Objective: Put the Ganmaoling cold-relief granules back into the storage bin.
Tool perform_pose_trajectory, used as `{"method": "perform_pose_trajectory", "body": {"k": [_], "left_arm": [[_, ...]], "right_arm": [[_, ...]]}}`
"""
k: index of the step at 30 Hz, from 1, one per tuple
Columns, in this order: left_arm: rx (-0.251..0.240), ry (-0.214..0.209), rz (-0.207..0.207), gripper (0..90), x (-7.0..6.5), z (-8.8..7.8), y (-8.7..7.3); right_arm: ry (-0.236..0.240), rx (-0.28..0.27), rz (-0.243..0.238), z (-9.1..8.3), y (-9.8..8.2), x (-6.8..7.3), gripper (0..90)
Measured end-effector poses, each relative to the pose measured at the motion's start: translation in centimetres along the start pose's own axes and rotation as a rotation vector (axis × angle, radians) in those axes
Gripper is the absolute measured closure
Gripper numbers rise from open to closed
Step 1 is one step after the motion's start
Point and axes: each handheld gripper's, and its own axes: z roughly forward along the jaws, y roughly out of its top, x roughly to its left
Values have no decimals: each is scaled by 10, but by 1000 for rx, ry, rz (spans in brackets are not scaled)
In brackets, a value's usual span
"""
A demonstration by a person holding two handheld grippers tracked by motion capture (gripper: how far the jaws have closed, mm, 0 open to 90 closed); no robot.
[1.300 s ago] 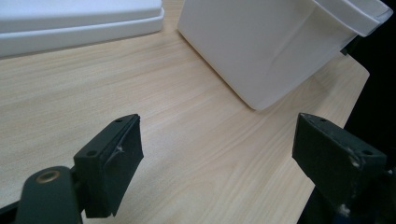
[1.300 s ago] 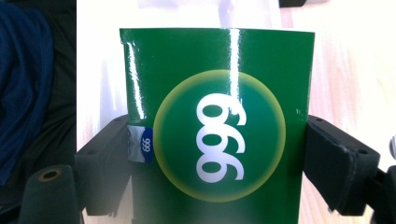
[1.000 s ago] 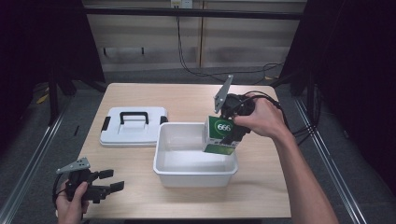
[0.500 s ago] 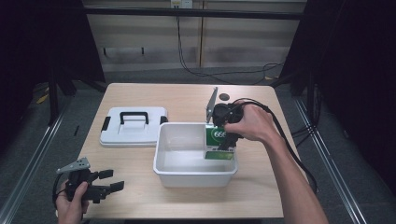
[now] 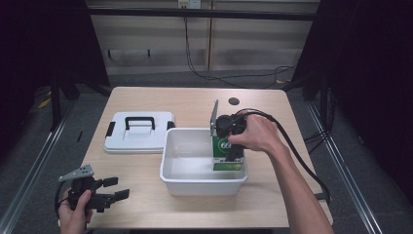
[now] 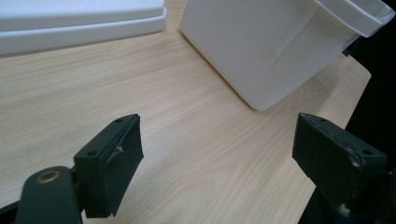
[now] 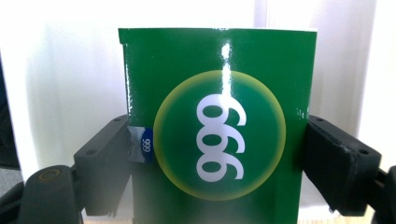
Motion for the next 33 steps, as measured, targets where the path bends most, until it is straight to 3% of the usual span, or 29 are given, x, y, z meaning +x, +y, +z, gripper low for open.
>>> {"method": "perform_pose_trajectory", "body": {"k": [19, 21, 23, 33], "left_arm": [[0, -3, -6, 161, 0, 1, 0], [0, -3, -6, 161, -1, 1, 0], [-2, -1, -2, 161, 0, 0, 0], [-2, -3, -4, 161, -1, 1, 0]], "right_arm": [[32, 43, -2, 37, 4, -6, 156], [27, 45, -11, 38, 3, -6, 156], [30, 74, 17, 41, 6, -5, 154], [47, 102, 4, 51, 9, -4, 153]]}}
